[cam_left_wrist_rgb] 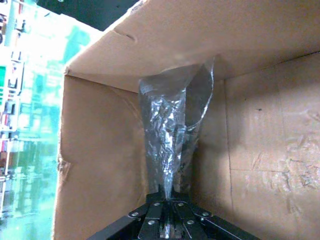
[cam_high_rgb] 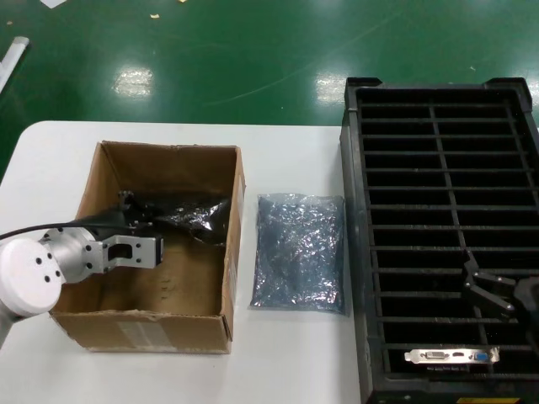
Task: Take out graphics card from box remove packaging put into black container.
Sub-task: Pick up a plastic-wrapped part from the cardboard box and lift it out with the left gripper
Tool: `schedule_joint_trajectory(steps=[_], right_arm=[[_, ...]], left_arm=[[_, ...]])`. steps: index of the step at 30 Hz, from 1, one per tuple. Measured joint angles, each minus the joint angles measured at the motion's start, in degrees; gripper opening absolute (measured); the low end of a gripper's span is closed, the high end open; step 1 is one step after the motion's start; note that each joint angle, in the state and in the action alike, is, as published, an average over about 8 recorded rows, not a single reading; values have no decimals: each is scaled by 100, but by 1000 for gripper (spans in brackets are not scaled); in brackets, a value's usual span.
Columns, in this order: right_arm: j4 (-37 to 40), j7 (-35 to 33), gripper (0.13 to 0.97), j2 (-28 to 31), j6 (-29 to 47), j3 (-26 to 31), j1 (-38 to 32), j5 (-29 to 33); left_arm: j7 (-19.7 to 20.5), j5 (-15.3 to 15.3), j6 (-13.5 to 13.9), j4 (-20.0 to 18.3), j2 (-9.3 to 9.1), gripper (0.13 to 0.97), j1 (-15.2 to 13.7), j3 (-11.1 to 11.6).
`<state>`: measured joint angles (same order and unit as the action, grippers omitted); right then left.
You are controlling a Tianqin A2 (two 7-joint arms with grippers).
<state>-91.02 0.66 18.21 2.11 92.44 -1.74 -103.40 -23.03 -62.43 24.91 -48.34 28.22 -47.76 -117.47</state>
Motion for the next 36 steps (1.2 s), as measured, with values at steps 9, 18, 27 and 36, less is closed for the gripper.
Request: schedule_joint_trajectory(steps=[9, 18, 27, 36], right_arm=[[0, 0, 966, 0, 0, 0, 0, 0], [0, 0, 966, 0, 0, 0, 0, 0], [0, 0, 966, 0, 0, 0, 0, 0], [0, 0, 966, 0, 0, 0, 0, 0]], left_arm=[[133, 202, -85, -542, 187, 144, 188, 152], [512, 589, -64, -1755, 457, 138, 670, 619], [1292, 1242, 332, -3616, 726, 138, 1575, 1662], [1998, 1342, 867, -5259, 1014, 138, 2554, 2651]])
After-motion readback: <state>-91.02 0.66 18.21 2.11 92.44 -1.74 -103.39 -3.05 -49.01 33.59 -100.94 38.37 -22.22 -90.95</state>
